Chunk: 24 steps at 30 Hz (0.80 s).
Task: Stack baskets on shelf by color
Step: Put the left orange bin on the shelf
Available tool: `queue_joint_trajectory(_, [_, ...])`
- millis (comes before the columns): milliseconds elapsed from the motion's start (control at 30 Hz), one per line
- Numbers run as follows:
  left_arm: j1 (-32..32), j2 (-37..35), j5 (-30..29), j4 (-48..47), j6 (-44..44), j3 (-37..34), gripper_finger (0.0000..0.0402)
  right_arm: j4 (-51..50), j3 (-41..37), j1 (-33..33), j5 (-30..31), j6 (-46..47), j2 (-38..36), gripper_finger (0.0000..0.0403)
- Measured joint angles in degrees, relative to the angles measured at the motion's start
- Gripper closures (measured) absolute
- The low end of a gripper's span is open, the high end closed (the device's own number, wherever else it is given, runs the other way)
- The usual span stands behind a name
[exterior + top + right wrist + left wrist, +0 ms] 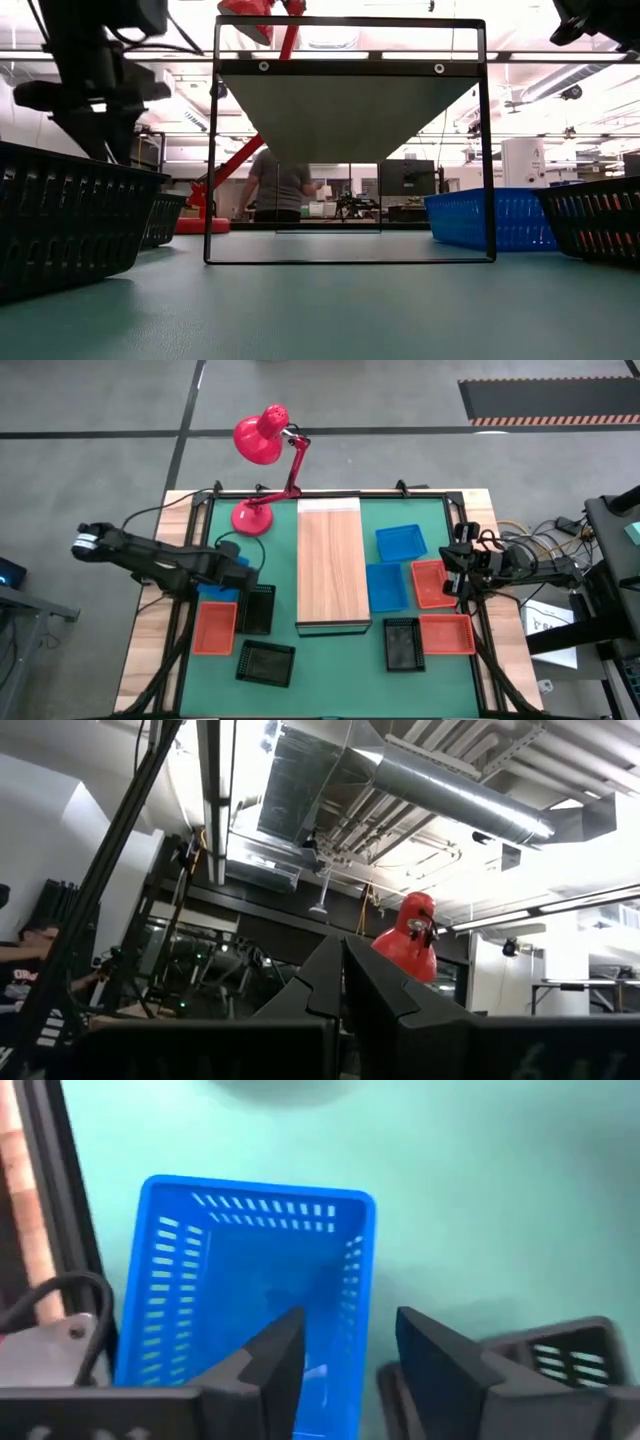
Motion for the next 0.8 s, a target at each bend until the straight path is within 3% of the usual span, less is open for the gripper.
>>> queue_joint_trajectory(367, [2.58,5.6,4.56,1.45,4.13,0.39,0.0245,-1.68,0.02,0.0,0.0,0.49,0.04,0.0394])
queue_joint_trajectory(800, [2.58,5.67,7.32,1.33,5.47,0.62,0.0245,-1.68,0.02,0.0,0.0,1.16,0.05,0.0394])
